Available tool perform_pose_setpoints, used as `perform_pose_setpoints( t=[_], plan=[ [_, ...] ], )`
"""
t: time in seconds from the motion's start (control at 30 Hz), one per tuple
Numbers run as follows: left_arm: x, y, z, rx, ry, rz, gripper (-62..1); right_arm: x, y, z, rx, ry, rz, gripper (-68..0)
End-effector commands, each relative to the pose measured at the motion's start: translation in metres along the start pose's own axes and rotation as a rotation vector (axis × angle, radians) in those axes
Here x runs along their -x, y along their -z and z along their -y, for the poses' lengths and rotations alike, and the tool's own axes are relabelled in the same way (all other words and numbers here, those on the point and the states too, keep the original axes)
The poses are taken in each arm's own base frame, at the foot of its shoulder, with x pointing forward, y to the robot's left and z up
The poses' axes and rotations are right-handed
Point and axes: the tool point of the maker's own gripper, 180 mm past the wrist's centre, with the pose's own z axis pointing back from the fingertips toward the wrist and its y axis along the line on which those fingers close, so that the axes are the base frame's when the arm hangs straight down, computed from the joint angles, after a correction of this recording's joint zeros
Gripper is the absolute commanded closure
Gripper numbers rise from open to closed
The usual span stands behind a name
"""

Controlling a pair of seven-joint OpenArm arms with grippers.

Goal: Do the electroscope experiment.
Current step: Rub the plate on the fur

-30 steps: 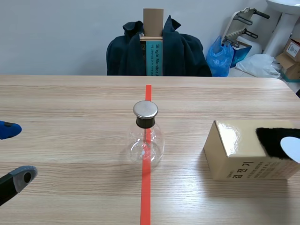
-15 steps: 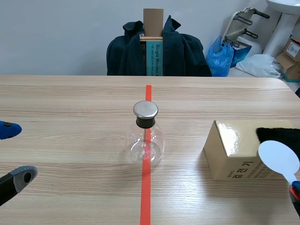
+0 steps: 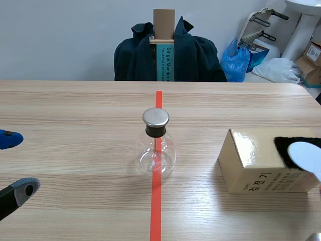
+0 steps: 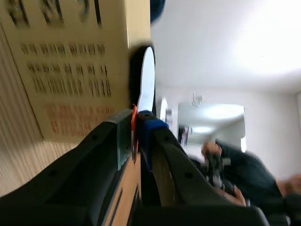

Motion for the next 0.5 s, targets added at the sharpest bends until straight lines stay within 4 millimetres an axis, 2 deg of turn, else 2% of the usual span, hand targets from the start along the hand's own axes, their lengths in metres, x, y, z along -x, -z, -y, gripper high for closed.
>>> perform_pose_setpoints(
  t=[0.0,0.1,0.17,0.3,0.33,0.47],
  plan=[
    [-0.008,0.001,-0.002,-0.004,0.003,0.031,-62.3,0.007,0.001,0.012,0.043,-0.044,-0.002,-0.7],
    [-0.008,0.001,-0.002,-0.004,0.003,0.031,-62.3,-0.017,0.001,0.006,0.021,-0.064,0.12,-0.7],
    [-0.008,0.001,-0.002,-0.004,0.003,0.031,-62.3,-0.022,0.002,0.004,0.014,-0.064,0.136,-0.7],
    [-0.008,0.001,-0.002,-0.004,0.003,0.031,-62.3,0.01,0.003,0.007,0.023,-0.067,-0.039,-0.7],
    [-0.008,0.001,-0.002,-0.004,0.003,0.031,-62.3,0.012,0.002,0.007,0.023,-0.069,-0.044,-0.7],
    [-0.008,0.002,-0.004,-0.023,0.009,0.038,-62.3,-0.021,0.002,0.003,0.011,-0.069,0.126,-0.7]
  ],
)
